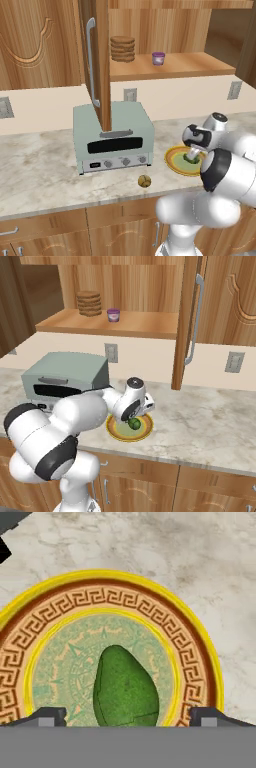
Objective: Pick the avocado and bread from the counter and place them on the plate. Then pick the jam from the cabinet and place it next to the plate. Lastly close the cabinet door.
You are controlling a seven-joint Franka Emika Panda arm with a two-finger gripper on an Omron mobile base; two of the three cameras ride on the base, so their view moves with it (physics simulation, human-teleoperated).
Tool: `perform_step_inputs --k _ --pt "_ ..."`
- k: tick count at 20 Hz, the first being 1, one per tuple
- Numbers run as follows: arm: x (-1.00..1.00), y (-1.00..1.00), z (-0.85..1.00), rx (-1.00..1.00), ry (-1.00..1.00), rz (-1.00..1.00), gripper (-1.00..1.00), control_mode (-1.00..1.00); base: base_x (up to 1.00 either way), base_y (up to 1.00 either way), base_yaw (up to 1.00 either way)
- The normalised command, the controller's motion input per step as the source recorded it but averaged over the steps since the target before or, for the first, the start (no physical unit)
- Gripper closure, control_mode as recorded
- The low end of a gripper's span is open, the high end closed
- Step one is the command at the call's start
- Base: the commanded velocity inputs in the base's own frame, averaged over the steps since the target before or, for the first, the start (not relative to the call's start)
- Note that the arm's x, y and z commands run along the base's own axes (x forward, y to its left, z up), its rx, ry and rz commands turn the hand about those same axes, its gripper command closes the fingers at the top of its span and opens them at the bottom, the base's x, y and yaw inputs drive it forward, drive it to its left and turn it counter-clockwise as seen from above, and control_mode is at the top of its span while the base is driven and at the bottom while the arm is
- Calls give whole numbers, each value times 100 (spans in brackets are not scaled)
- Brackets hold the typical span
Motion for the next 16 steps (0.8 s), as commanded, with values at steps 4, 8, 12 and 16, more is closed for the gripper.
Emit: perform_step_inputs --k 4,8,12,16 --pt "-50 8 55 4 -5 -2 -100 -100 0 0 0" --pt "-59 25 47 6 0 -16 -100 -100 0 0 0" --pt "-63 32 39 4 0 -26 -100 -100 0 0 0" --pt "-57 35 38 1 0 -28 -100 -100 0 0 0"
